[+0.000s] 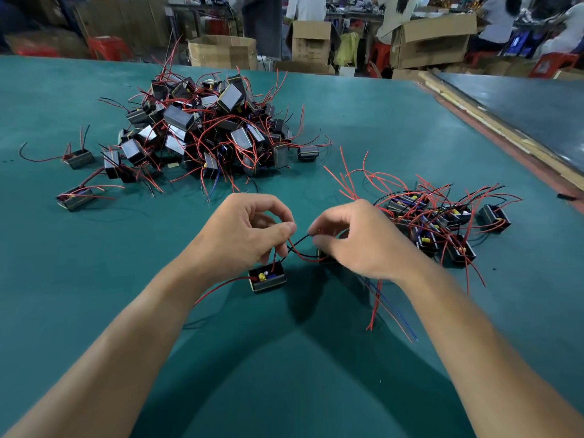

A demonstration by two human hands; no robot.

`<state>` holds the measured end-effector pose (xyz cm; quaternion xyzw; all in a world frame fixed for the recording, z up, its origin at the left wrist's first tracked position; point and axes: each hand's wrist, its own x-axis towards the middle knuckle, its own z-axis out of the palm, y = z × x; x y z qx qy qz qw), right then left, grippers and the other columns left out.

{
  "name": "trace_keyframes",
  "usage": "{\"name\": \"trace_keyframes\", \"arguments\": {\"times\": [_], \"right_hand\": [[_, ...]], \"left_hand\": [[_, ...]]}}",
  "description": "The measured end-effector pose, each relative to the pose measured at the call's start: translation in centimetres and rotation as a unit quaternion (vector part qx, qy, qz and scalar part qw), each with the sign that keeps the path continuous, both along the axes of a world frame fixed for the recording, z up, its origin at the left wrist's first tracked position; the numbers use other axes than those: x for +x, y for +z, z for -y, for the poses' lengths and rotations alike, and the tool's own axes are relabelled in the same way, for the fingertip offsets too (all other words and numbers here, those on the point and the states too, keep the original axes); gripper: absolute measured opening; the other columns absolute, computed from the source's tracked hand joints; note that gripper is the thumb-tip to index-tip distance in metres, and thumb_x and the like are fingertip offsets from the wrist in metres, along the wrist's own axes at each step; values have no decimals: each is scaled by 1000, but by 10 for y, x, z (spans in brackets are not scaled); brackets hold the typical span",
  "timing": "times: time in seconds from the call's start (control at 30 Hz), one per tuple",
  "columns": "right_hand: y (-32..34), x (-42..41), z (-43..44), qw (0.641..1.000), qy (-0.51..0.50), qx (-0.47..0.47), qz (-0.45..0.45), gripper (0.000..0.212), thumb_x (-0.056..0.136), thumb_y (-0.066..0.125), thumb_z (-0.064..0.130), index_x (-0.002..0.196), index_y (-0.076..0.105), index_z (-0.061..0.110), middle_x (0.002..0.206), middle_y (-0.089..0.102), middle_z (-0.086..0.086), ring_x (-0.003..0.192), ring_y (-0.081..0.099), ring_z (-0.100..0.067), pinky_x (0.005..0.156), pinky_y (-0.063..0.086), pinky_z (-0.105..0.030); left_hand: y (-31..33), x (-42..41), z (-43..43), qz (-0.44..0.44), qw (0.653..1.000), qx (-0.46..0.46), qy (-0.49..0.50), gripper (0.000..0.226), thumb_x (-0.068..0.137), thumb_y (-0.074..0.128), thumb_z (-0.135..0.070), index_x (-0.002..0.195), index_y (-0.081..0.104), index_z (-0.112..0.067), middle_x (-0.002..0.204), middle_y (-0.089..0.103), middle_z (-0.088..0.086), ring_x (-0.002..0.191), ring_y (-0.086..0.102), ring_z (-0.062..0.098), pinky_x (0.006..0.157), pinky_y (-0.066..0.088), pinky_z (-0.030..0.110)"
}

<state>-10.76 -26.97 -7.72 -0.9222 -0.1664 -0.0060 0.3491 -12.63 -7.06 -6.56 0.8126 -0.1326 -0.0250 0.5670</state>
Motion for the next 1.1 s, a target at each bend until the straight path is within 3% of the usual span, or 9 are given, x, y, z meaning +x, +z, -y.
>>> {"name": "trace_keyframes", "arguments": {"times": [0.17,0.33,0.4,0.5,0.6,0.73,0.9,1.0,1.1], "right_hand": [[-2,-4,-3,998,36,-54,-10,13,82,77,30,95,77,29,61,59,23,58,54,9,56,35,-8],[-3,-6,-7,991,45,-122,13,18,84,73,42,99,76,33,74,63,14,68,56,-5,65,40,-24],[-4,-6,-9,989,44,-140,24,15,85,71,43,96,75,34,71,59,13,64,51,-4,60,37,-24],[-4,-6,-10,988,43,-148,32,7,86,67,37,85,73,34,68,57,12,64,51,-8,56,35,-24],[-5,-4,-8,991,24,-123,43,6,86,67,29,83,71,31,75,66,9,73,60,-12,64,44,-27],[-4,-3,-7,992,31,-112,45,6,83,72,37,87,74,34,73,57,15,66,51,1,59,36,-16],[-7,-5,-9,990,37,-133,20,12,81,71,46,88,76,38,67,50,17,62,45,7,58,33,-19],[-5,-6,-9,990,32,-140,8,7,82,70,41,82,75,36,66,55,15,65,52,0,59,39,-22],[-3,-5,-10,991,11,-136,19,7,86,65,33,83,71,30,79,69,10,78,61,-14,69,48,-29]], "left_hand": [[1,-1,0,-8,1000,2,-14,15,90,67,-7,75,66,-11,58,67,4,45,48,17,46,43,21],[0,-2,0,-1,1000,-6,-23,15,92,65,-9,77,67,-8,62,68,4,46,50,18,49,44,23],[0,-2,1,1,1000,-9,-28,15,92,63,-9,79,67,-5,63,68,5,47,50,19,50,45,24],[2,-2,1,-3,999,-26,-36,14,92,64,-7,78,66,-5,62,67,6,47,51,20,48,45,23],[4,-2,-1,-8,998,-36,-49,15,91,63,-5,76,65,-6,62,67,6,48,51,20,49,46,23],[6,-4,-2,-21,996,-36,-73,14,92,62,-3,78,64,-5,64,66,8,51,51,21,51,45,25],[8,-5,-3,-30,995,-19,-92,13,93,61,-4,80,63,-1,68,67,10,54,51,21,53,45,25],[8,-4,-2,-32,995,-18,-88,14,94,59,-2,80,61,-1,66,66,8,53,51,21,53,45,26],[7,-3,-2,-27,996,-20,-80,15,94,58,-1,80,60,-3,64,66,5,51,52,20,52,46,25]]}}
